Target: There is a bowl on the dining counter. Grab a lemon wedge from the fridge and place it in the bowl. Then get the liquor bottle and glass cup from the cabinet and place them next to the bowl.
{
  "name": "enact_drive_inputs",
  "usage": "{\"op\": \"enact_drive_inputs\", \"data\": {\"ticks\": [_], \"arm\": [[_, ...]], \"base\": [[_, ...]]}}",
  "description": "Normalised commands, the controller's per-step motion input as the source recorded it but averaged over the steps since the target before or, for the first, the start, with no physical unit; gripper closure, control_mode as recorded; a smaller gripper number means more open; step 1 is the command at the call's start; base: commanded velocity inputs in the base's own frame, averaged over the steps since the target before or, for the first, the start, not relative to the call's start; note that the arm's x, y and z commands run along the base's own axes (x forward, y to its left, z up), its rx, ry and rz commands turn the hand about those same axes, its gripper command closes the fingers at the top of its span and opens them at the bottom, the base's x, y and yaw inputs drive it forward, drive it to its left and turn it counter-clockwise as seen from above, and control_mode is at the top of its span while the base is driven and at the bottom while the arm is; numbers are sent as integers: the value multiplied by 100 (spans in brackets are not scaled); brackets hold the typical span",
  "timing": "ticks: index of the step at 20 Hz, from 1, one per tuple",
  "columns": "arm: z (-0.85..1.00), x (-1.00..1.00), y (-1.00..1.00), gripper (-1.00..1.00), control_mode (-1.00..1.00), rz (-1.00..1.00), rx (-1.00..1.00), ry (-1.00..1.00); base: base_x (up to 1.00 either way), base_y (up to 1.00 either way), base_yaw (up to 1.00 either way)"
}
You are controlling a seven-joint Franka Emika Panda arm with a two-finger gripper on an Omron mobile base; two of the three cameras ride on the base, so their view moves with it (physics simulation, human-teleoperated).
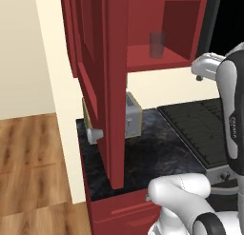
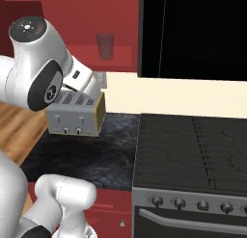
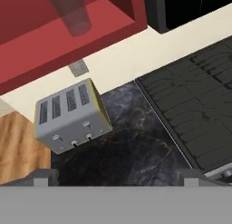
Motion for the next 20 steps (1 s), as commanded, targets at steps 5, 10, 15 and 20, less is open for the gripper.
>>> {"op": "enact_drive_inputs", "data": {"ticks": [5, 10, 15, 20], "arm": [[54, 15, 0, -100, -100, -12, 11, -14], [36, 14, 0, -100, -100, -15, 10, -6], [14, 35, 0, -100, -100, -10, 15, -1], [0, 50, 0, -100, -100, -4, 19, -1]], "base": [[0, 0, 0], [0, 0, 0], [0, 0, 0], [0, 0, 0]]}}
